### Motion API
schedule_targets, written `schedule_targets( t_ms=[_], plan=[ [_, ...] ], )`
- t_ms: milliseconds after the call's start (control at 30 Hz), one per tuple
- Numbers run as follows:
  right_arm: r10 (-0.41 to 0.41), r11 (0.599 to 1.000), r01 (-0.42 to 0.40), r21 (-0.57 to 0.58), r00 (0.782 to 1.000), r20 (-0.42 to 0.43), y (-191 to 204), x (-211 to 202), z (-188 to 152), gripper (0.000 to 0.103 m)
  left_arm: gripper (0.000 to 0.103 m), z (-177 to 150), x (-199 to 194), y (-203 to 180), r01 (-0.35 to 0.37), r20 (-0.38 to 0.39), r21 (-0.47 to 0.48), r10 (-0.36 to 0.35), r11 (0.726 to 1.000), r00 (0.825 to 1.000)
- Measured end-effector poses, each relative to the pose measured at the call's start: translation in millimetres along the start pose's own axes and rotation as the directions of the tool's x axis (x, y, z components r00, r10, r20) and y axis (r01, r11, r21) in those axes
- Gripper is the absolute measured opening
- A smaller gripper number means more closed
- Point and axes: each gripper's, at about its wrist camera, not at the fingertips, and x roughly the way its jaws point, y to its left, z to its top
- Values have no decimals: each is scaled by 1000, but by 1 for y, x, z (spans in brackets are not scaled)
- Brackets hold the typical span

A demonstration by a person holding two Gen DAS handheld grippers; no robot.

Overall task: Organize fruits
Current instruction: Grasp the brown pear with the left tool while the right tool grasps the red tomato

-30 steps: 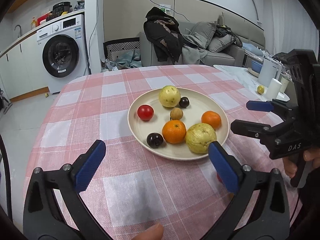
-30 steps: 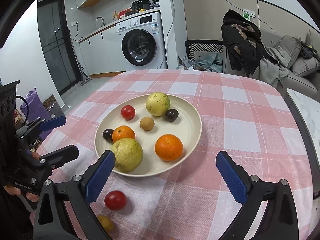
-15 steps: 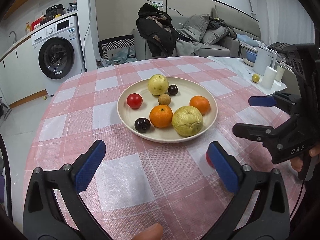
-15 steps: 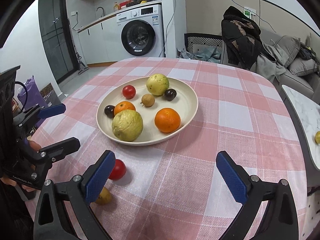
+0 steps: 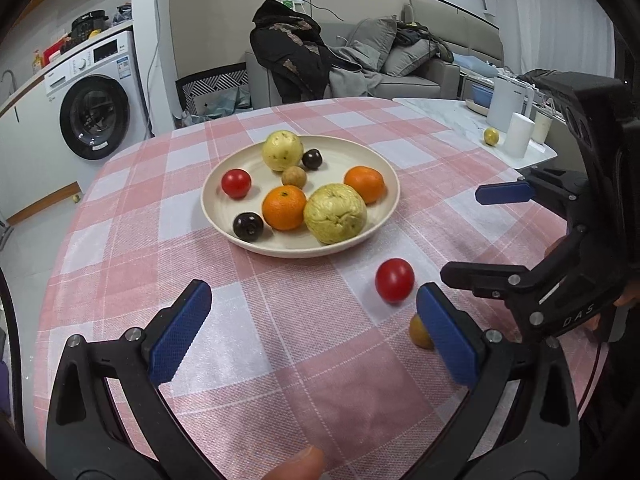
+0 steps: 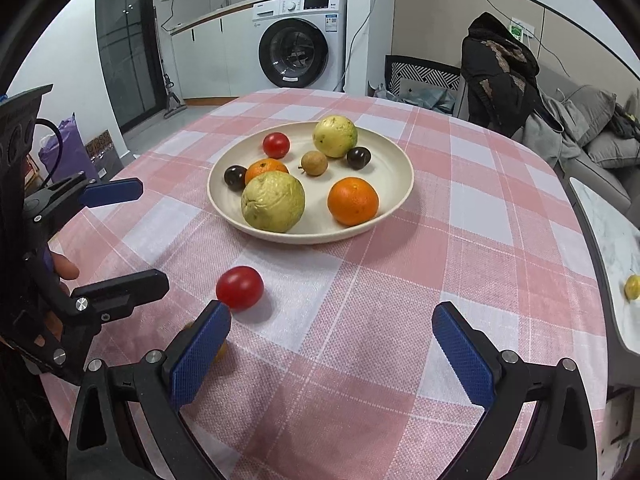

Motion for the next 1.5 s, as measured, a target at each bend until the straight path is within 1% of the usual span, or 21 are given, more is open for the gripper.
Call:
schedule_targets(
  t_ms=[300,567,667,733,800,833,900,933,1000,1067,1133,1200,1267,1367,1500],
  plan=[
    [2,1000,-2,20,1000,-19,-11,-1,-6,103,102,-7,9,-22,55,-61,58,-51,997,997],
    [26,1000,-26,13,999,-32,-9,2,-7,103,102,-13,23,-37,107,-140,86,-94,991,986],
    [29,1000,-29,0,998,-47,-6,5,-8,103,100,-15,23,-41,120,-148,96,-105,988,983],
    [31,999,-31,-9,998,-52,-4,6,-9,103,95,-15,24,-43,135,-154,99,-119,986,981],
    [34,999,-34,-13,998,-51,-4,5,-9,103,83,-16,27,-46,154,-172,98,-135,983,976],
    [35,999,-35,-12,998,-49,-4,5,-9,103,80,-17,29,-47,161,-182,99,-141,982,973],
    [36,999,-36,-5,998,-46,-7,5,-8,103,71,-18,32,-50,176,-199,105,-152,979,968],
    [36,999,-37,-1,998,-44,-7,4,-8,103,68,-18,33,-51,180,-203,107,-156,978,967],
    [36,999,-36,9,999,-40,-9,4,-8,103,60,-17,32,-52,188,-198,107,-165,976,966],
    [36,999,-36,15,999,-38,-10,3,-8,103,56,-17,32,-53,204,-196,104,-181,974,964],
    [36,999,-36,16,999,-36,-10,3,-8,103,49,-17,32,-53,213,-193,103,-190,972,963],
    [37,999,-36,18,999,-29,-10,2,-7,103,33,-17,31,-52,231,-190,95,-210,968,959],
    [38,999,-38,24,999,-25,-11,1,-6,103,24,-16,29,-50,256,-187,83,-237,963,953],
    [38,999,-37,29,999,-22,-12,0,-6,103,24,-16,26,-49,270,-182,81,-252,959,950],
    [46,998,-46,35,999,-13,-13,-1,-5,103,24,-14,19,-44,273,-157,75,-259,959,953]
  ],
)
